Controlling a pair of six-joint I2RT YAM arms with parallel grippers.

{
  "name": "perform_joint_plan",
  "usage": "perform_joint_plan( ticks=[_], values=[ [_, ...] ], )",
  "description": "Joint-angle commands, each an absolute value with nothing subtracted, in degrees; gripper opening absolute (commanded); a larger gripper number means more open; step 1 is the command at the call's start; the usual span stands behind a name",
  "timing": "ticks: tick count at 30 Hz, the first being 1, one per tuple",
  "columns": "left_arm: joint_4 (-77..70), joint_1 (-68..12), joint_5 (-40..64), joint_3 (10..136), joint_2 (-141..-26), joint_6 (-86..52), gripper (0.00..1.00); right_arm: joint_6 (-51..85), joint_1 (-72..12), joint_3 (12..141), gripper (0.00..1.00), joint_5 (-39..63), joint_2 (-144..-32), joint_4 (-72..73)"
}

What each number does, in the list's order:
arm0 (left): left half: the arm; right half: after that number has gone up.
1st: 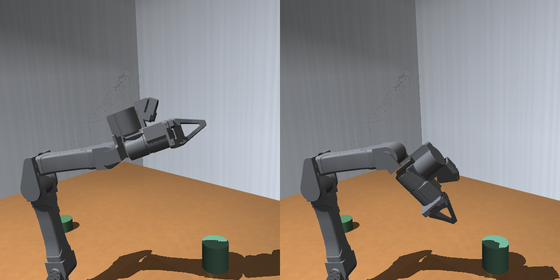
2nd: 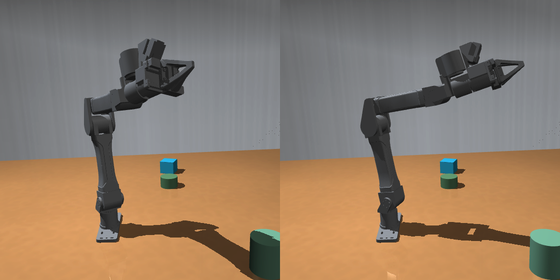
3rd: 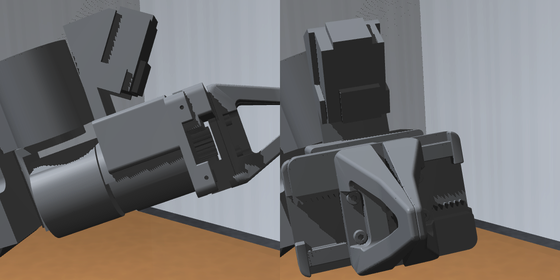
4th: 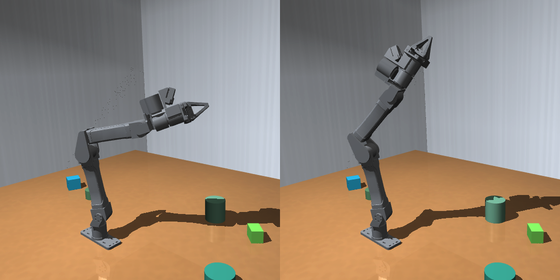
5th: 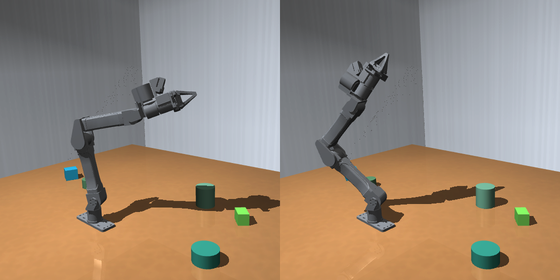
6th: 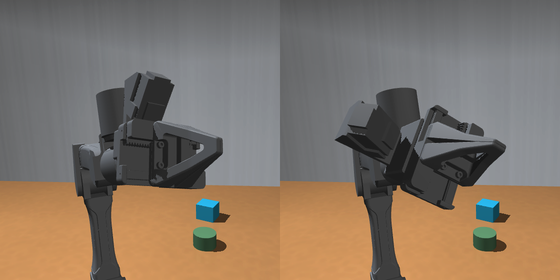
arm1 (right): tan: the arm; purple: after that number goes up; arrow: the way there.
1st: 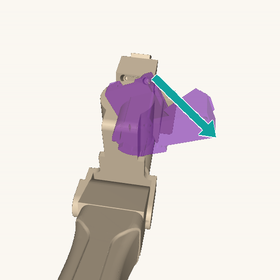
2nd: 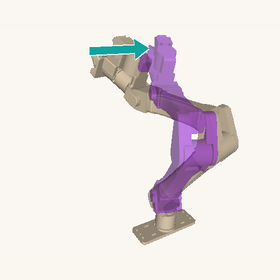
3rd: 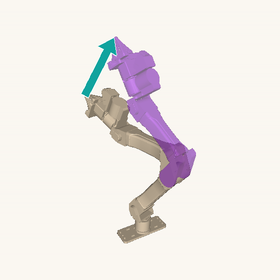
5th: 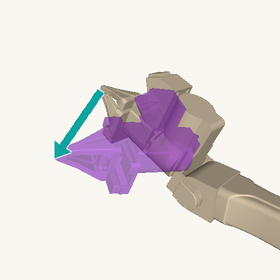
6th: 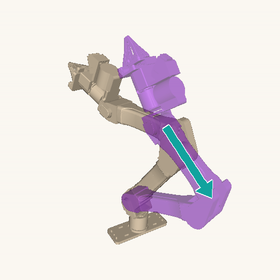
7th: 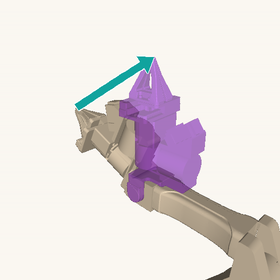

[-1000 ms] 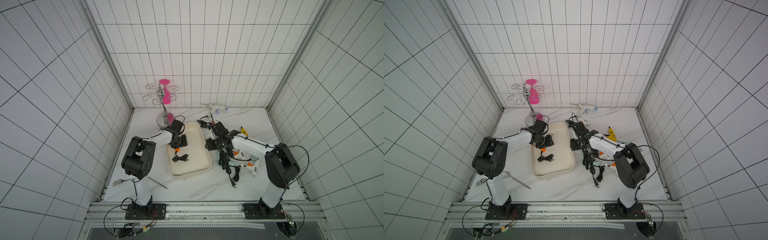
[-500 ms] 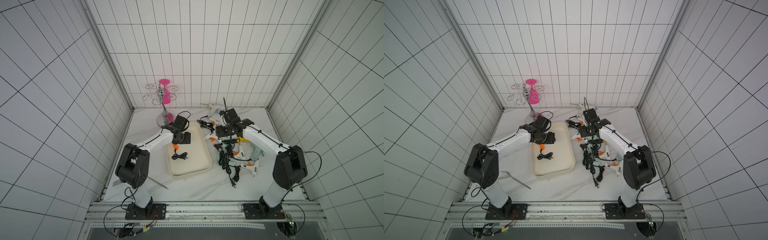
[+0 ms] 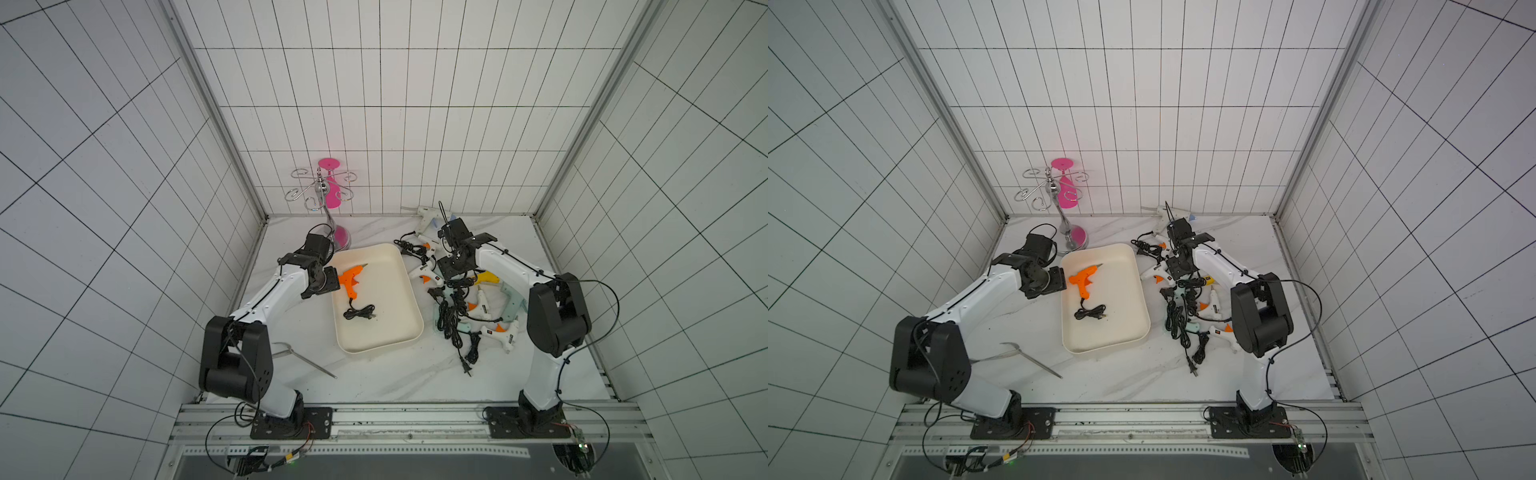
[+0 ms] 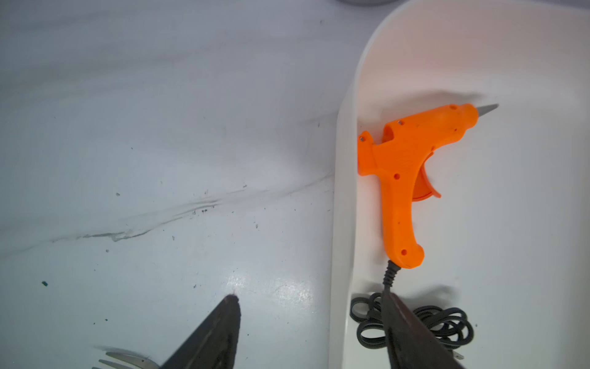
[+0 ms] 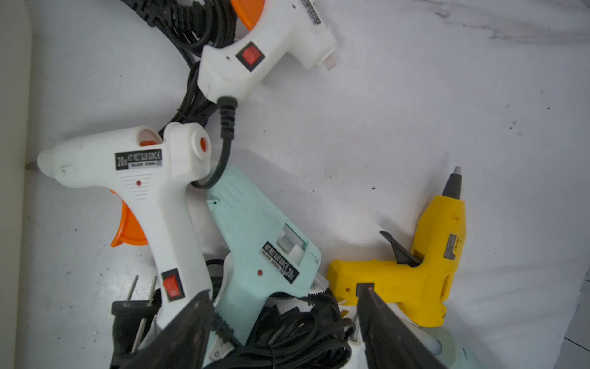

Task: Put the hot melt glue gun into the storage box
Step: Adjust the storage box at the center of the board.

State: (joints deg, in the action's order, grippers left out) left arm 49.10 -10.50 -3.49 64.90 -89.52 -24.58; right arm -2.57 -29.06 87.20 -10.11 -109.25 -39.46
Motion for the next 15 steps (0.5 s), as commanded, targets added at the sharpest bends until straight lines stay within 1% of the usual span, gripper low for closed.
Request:
perform_joint_plan(
  ticks=[1, 3, 6, 7, 9, 11, 12, 15],
  values=[
    [47.7, -10.8, 0.0, 64.8, -92.4, -23.4, 0.71, -0.4, -27.8, 93.1, 0.75, -9.8, -110.4, -39.3],
    [47.2, -10.8, 1.6, 65.1, -94.5, -22.5, 0.69, 0.4, -27.6, 95.4, 0.76, -8.9, -112.1, -39.0],
    [46.6, -11.3, 1.9, 65.4, -97.0, -21.0, 0.62, 3.0, -27.1, 99.0, 0.76, -11.1, -115.0, -41.5],
    [46.5, -11.4, 1.4, 65.4, -97.6, -20.4, 0.59, 4.8, -26.6, 99.4, 0.76, -11.4, -115.4, -41.7],
    [46.7, -11.9, -0.1, 65.8, -98.9, -18.9, 0.46, 10.7, -24.5, 99.2, 0.76, -11.9, -115.1, -43.8],
    [47.2, -13.0, -2.1, 66.2, -99.7, -17.6, 0.35, 17.0, -22.2, 97.6, 0.75, -12.3, -113.6, -44.9],
    [47.2, -13.8, -3.0, 66.3, -100.0, -16.9, 0.31, 20.1, -20.9, 96.4, 0.75, -12.7, -112.2, -45.3],
    [47.5, -15.9, -6.1, 67.0, -100.7, -15.7, 0.26, 24.9, -17.6, 92.9, 0.75, -11.5, -109.1, -46.0]
  ],
)
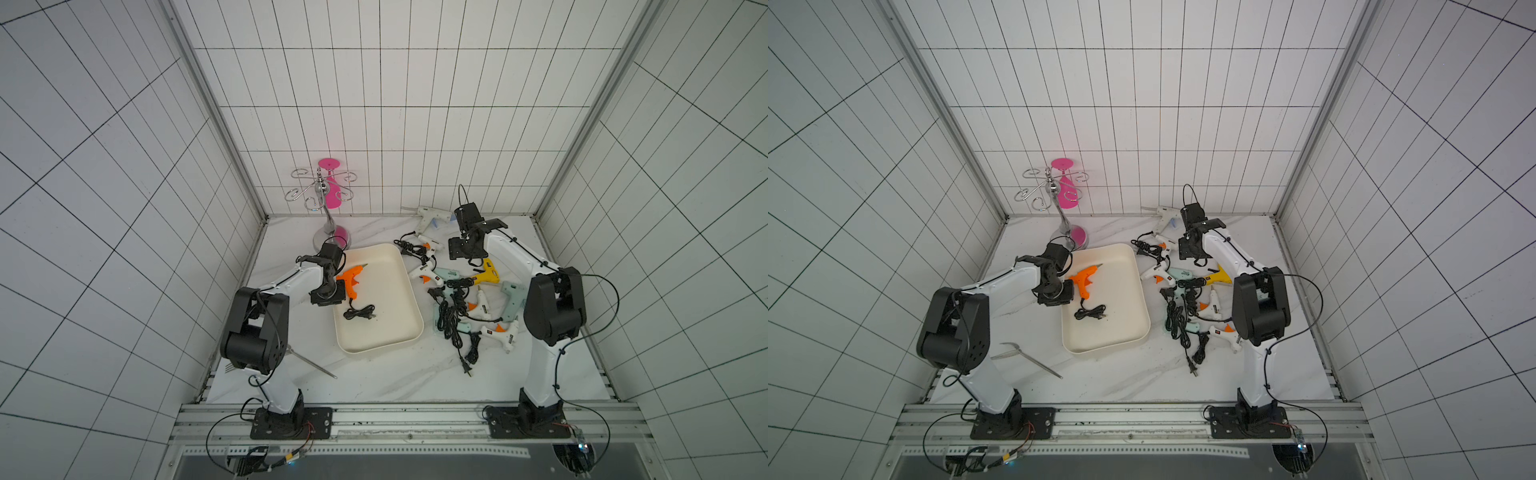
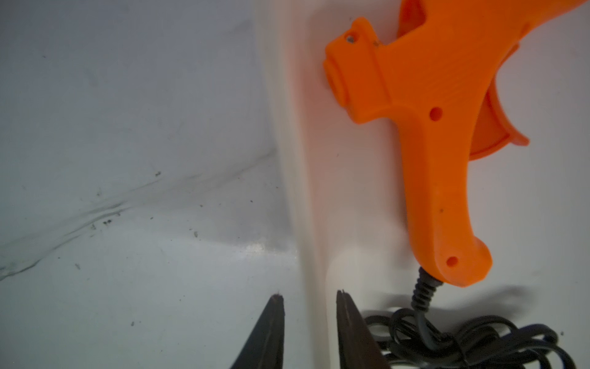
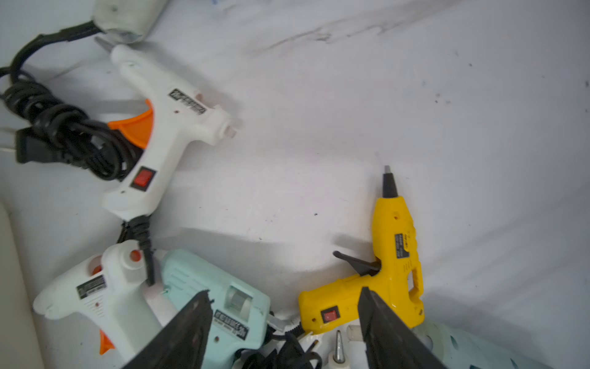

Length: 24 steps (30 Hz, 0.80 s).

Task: Put the hot melt glue gun into the storage box
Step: Adjust the storage box at the center of the board, then pick up the hot melt adhesive gun from the center of the board.

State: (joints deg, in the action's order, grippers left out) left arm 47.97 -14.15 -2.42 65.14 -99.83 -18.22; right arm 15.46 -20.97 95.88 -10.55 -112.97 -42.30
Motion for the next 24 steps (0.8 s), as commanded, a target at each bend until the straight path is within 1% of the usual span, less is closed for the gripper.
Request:
perform_joint_plan(
  ticks=[1, 3, 5, 9, 12, 15, 18, 24],
  values=[
    [47.7, -16.7, -7.1, 67.3, -100.9, -15.3, 0.25, 25.5, -16.8, 91.7, 0.75, -11.4, -108.1, -46.0],
    [48.4, -18.9, -10.6, 68.2, -101.5, -14.2, 0.21, 26.1, -14.7, 89.5, 0.75, -11.6, -107.1, -45.9],
    [48.7, -20.8, -13.8, 68.9, -102.0, -13.3, 0.20, 25.8, -12.2, 88.9, 0.74, -11.6, -107.8, -46.0],
    [48.4, -21.6, -13.0, 69.4, -102.5, -13.6, 0.20, 22.4, -8.1, 90.4, 0.73, -11.1, -111.9, -45.1],
    [47.9, -21.7, -13.5, 69.3, -102.4, -13.1, 0.19, 19.4, -7.1, 93.6, 0.72, -10.4, -116.6, -43.7],
    [48.4, -21.6, -15.4, 69.7, -102.2, -12.7, 0.20, 16.9, -6.9, 94.8, 0.70, -7.8, -119.6, -39.4],
    [48.8, -21.5, -15.7, 69.7, -101.2, -12.8, 0.25, 15.3, -6.9, 96.5, 0.69, -5.7, -122.0, -38.1],
    [50.6, -21.5, -15.5, 70.3, -97.4, -13.6, 0.42, 15.1, -6.9, 98.0, 0.68, -4.5, -124.8, -38.7]
  ],
)
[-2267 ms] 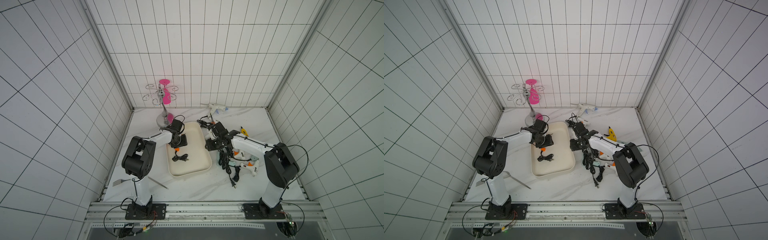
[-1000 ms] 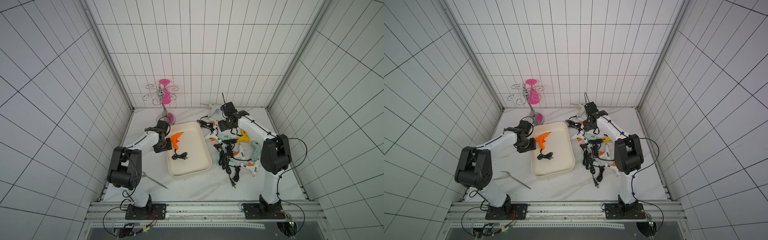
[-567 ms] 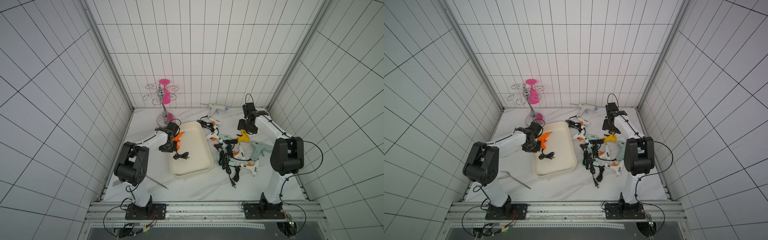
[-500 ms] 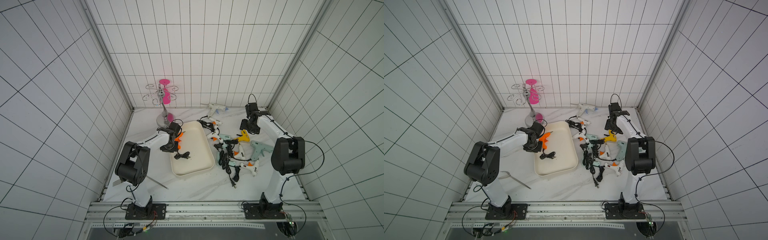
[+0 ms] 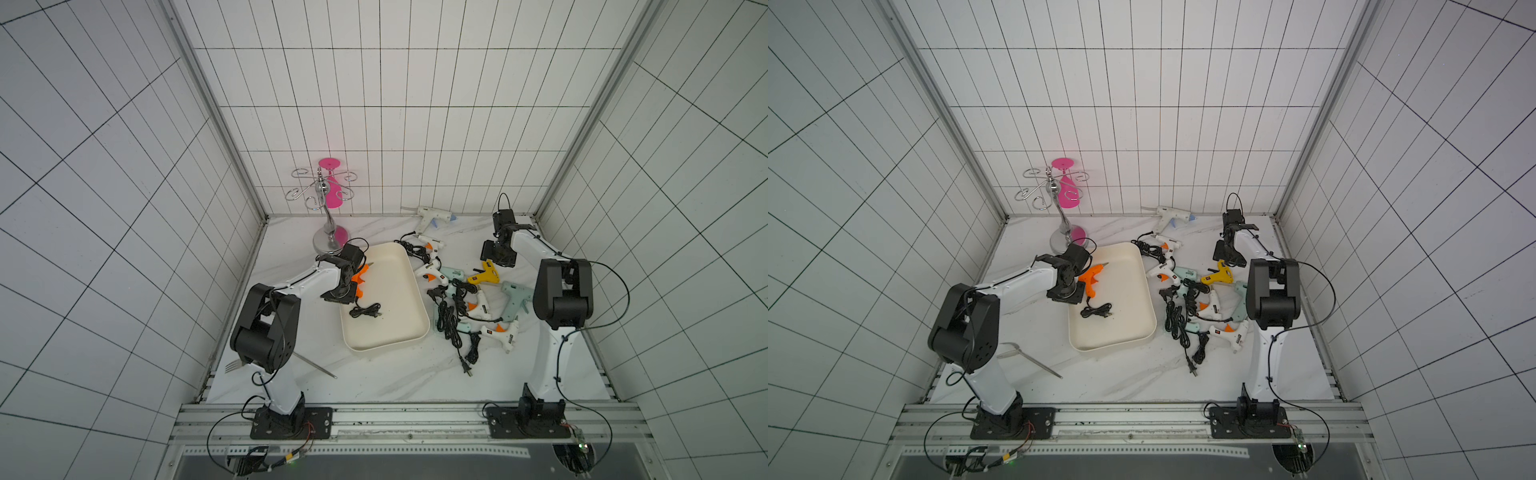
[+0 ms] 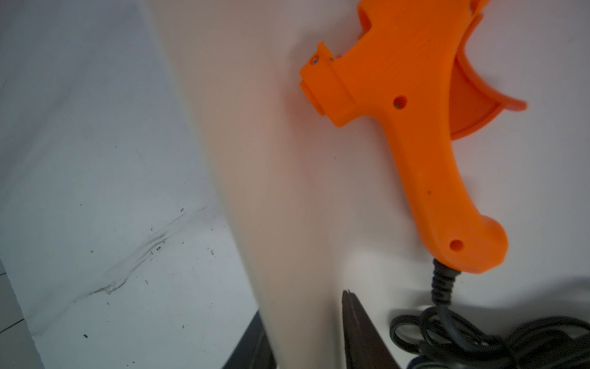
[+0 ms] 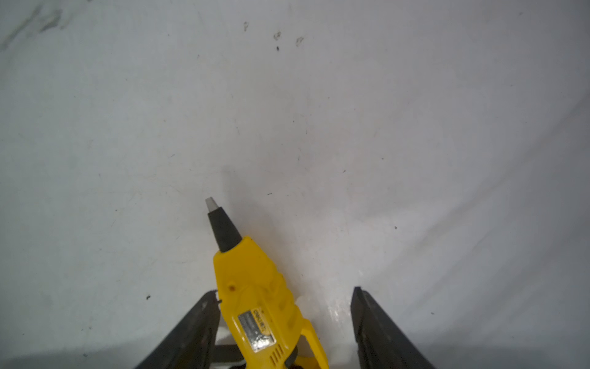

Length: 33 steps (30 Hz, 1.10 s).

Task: Put the hot melt glue gun into the storage box
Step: Pick up the hot melt adhesive gun from the center of the board.

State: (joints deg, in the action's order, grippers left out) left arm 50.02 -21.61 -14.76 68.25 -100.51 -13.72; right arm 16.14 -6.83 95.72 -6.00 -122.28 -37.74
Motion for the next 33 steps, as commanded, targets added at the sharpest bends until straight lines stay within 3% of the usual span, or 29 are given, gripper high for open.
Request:
perform_joint_plan(
  ticks=[1, 9, 12, 21, 33],
  values=[
    [51.0, -21.5, -15.5, 70.8, -96.6, -13.6, 0.43, 15.3, -6.9, 98.0, 0.68, -4.1, -124.9, -38.8],
    [52.7, -21.5, -15.0, 74.1, -91.7, -13.4, 0.51, 15.0, -7.0, 95.2, 0.63, -2.9, -123.7, -36.9],
    [54.1, -21.6, -12.8, 75.5, -90.7, -13.0, 0.53, 14.4, -7.0, 98.5, 0.49, -2.0, -127.0, -41.1],
    [48.9, -21.7, 7.4, 76.4, -83.6, -9.5, 0.66, 13.6, -7.0, 98.5, 0.22, -4.7, -125.8, -41.7],
    [34.8, -23.0, 22.8, 75.5, -81.0, -12.2, 0.78, 5.8, -11.2, 103.4, 0.13, -11.2, -109.0, -36.0]
  ],
)
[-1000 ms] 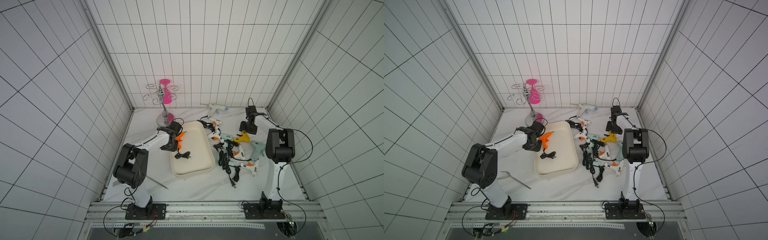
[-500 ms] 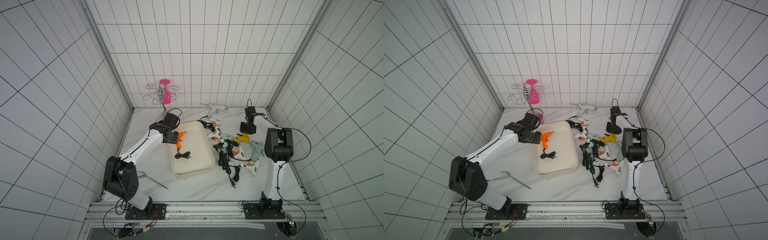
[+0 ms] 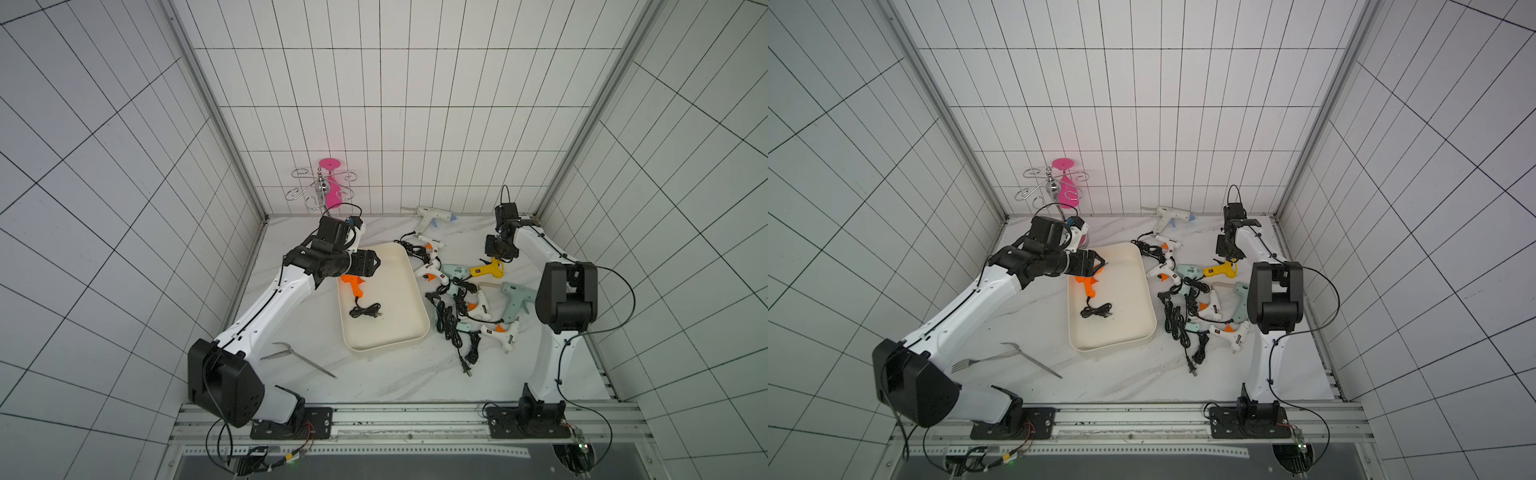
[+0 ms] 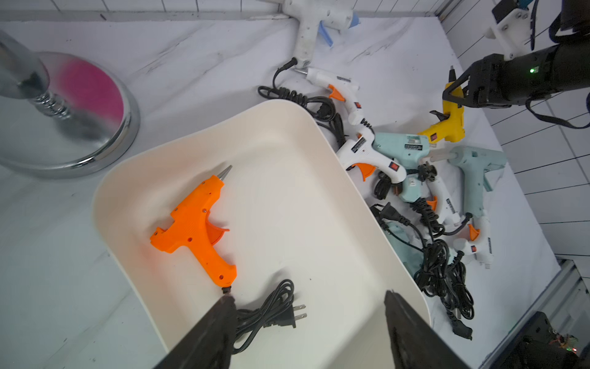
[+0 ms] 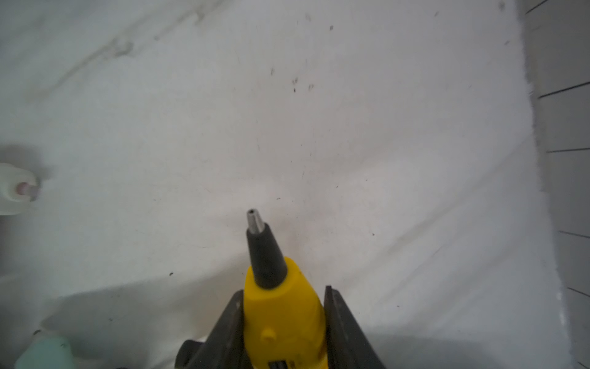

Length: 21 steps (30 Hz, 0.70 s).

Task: Put the hot melt glue gun into the storage box
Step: Pick up the hot melt adhesive gun from the center of the board.

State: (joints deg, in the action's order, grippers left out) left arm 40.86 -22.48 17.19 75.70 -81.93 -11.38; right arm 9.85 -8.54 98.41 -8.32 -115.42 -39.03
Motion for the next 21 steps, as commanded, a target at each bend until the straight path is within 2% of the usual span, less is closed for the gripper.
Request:
perform_joint_plan(
  ticks=[1, 11, 17, 21],
  values=[
    [34.0, -23.2, 24.4, 76.0, -81.6, -12.4, 0.78, 3.9, -12.2, 103.0, 0.12, -11.2, -107.5, -35.2],
    [27.9, -26.1, 31.9, 83.2, -88.4, -14.5, 0.80, -6.7, -18.7, 89.4, 0.12, -13.3, -88.6, -21.5],
    [18.0, -26.2, 41.9, 84.9, -92.1, -19.6, 0.82, -6.1, -19.7, 83.1, 0.11, -2.3, -79.2, -16.9],
    [10.4, -26.4, 53.0, 86.6, -95.7, -26.7, 0.83, -4.6, -20.1, 79.3, 0.10, 6.6, -73.7, -14.5]
  ],
)
